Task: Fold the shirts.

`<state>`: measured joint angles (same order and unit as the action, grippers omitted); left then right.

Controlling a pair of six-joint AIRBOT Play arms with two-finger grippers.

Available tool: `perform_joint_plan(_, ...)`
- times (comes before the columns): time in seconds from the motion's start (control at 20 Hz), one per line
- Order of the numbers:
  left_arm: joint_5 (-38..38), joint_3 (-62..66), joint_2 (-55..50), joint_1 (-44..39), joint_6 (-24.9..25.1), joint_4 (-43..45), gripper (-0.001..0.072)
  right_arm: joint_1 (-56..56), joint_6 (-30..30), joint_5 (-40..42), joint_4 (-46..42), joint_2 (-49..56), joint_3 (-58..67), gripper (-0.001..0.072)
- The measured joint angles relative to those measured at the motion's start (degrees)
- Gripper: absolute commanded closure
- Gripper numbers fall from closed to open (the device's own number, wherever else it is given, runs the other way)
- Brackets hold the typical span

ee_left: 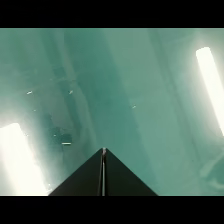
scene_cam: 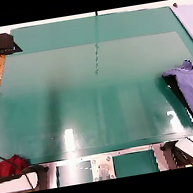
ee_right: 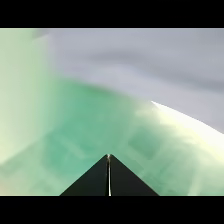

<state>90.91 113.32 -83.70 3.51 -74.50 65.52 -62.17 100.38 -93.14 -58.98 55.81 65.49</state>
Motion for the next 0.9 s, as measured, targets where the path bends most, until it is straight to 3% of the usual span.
perform_joint_plan(0.25, -0.2, -7.6, 5.4, -0.3, -1.3, -5.4, 0.0686, 18.3, -3.9, 5.7, 7.0, -3.2, 0.6, 0.0693)
perform_joint_plan(0.6, -8.5, -41.6, 25.4, -3.4, -1.5, -8.3, 0.0685, 46.6, -10.1, 16.7, 8.5, -15.7, -19.4, 0.0693)
perform_joint_plan(0.9, -11.8, -54.3, 32.0, -4.2, -0.8, -8.5, 0.0685, 55.7, -11.8, 22.8, 8.9, -18.6, -28.0, 0.0694)
